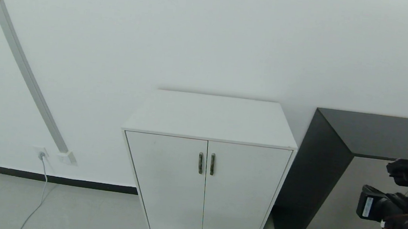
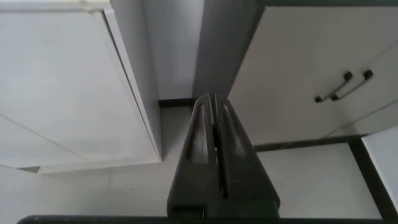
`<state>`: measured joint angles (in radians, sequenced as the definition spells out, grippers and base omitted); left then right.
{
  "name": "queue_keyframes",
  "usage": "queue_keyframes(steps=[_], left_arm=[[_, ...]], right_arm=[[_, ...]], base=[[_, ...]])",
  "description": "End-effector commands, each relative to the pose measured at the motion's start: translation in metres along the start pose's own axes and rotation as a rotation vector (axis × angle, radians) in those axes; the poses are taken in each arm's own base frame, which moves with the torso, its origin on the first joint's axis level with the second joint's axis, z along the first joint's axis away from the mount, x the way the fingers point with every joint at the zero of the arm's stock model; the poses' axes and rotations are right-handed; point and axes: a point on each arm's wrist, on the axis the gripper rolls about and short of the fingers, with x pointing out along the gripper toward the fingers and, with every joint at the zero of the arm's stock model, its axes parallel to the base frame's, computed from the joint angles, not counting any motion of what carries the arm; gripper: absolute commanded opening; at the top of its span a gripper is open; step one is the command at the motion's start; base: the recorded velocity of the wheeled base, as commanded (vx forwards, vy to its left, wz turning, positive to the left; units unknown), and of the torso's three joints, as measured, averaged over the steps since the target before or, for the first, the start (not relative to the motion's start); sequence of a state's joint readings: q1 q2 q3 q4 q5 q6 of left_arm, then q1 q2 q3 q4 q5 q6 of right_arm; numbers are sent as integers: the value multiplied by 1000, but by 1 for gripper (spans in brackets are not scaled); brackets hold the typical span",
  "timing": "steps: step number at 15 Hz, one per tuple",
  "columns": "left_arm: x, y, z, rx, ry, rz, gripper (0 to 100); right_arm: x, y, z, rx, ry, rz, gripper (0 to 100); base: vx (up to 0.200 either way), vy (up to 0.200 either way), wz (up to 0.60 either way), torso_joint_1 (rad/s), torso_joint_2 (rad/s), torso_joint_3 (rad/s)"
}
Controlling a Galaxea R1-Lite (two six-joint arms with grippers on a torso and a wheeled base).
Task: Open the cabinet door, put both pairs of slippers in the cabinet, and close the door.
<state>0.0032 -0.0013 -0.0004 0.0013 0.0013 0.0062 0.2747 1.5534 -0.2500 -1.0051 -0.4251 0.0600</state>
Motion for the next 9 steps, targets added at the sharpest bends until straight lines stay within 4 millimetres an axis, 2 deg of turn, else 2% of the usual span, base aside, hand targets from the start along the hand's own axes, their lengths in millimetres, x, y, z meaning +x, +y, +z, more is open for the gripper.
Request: queue_keyframes(steps=[1,4,7,9], left_arm=[[0,0,0,0,2,0,0],[0,0,0,-2,0,0,0],[0,0,0,-2,2,0,0],[0,0,0,-2,0,0,0]], right_arm=[[-31,-14,-13,-5,5,3,0],[-54,-26,-37,-26,57,7,0],[-77,-35,-37,-27,54,47,0],[-101,-45,-48,-64,111,157,0]], base=[[0,0,0,0,0,0],[0,0,0,0,0,0],[0,0,0,0,0,0],[0,0,0,0,0,0]])
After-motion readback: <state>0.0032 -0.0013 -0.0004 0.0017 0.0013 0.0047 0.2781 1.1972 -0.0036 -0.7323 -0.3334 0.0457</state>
